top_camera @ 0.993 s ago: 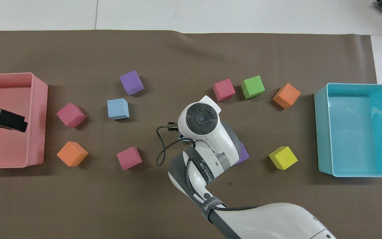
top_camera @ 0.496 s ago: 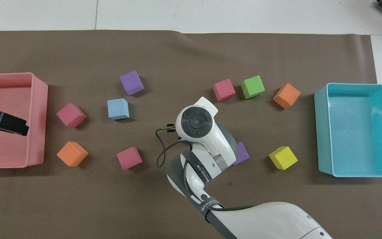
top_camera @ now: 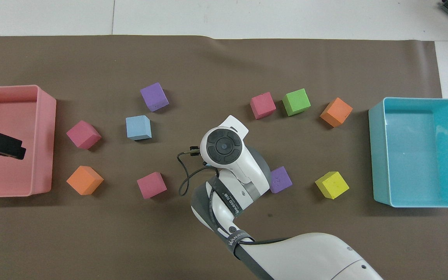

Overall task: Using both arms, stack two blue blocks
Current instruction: 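Carry the blue cube to the table center and set it down, then open the right gripper while the left gripper reaches the other blue cube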

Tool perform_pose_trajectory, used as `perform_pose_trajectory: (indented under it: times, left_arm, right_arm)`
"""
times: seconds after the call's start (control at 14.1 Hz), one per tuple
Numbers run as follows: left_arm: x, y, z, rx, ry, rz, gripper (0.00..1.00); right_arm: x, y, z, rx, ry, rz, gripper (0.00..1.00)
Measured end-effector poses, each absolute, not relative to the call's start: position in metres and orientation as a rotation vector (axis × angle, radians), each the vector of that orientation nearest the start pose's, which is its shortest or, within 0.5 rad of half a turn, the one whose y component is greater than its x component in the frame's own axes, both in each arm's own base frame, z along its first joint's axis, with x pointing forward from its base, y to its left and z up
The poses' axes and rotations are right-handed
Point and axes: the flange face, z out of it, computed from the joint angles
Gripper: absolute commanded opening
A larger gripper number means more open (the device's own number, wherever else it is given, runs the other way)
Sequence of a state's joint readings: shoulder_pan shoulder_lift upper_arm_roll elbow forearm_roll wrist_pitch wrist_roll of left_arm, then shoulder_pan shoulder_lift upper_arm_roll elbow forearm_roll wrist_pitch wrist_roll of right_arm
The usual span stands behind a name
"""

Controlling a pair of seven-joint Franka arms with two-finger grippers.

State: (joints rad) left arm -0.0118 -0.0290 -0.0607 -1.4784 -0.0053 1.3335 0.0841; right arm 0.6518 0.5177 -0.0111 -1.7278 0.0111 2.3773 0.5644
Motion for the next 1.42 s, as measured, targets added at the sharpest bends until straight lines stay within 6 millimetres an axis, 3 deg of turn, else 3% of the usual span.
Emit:
perform_pose_trajectory:
  times: [0.07, 0.14, 0.21, 0.57, 0.71, 0.85, 1.13, 1.42]
  left_arm:
    - [0.518, -0.038, 0.663, -3.131, 0.243, 0.178, 1.0]
    - [0.519, -0.037, 0.664, -3.132, 0.24, 0.168, 1.0]
    - [0.521, -0.037, 0.664, -3.133, 0.236, 0.147, 1.0]
    - [0.537, -0.038, 0.661, -3.136, 0.234, -0.021, 1.0]
    - [0.542, -0.039, 0.656, -3.136, 0.235, -0.051, 1.0]
    - [0.549, -0.041, 0.645, -3.136, 0.242, -0.062, 1.0]
    - [0.568, -0.046, 0.605, -3.137, 0.252, -0.082, 1.0]
    - [0.577, -0.054, 0.567, -3.14, 0.233, -0.104, 1.0]
  right_arm:
    - [0.545, 0.408, 0.297, -3.058, -0.109, -0.164, 0.24]
    - [0.545, 0.408, 0.297, -3.058, -0.11, -0.164, 0.77]
    - [0.545, 0.408, 0.297, -3.058, -0.11, -0.164, 1.0]
    - [0.542, 0.413, 0.296, -3.055, -0.123, -0.162, 1.0]
    - [0.545, 0.413, 0.304, -3.045, -0.121, -0.182, 1.0]
    - [0.548, 0.412, 0.323, -3.028, -0.113, -0.217, 1.0]
    - [0.553, 0.402, 0.364, -2.998, -0.088, -0.277, 1.0]
    - [0.562, 0.371, 0.4, -2.974, 0.004, -0.281, 1.0]
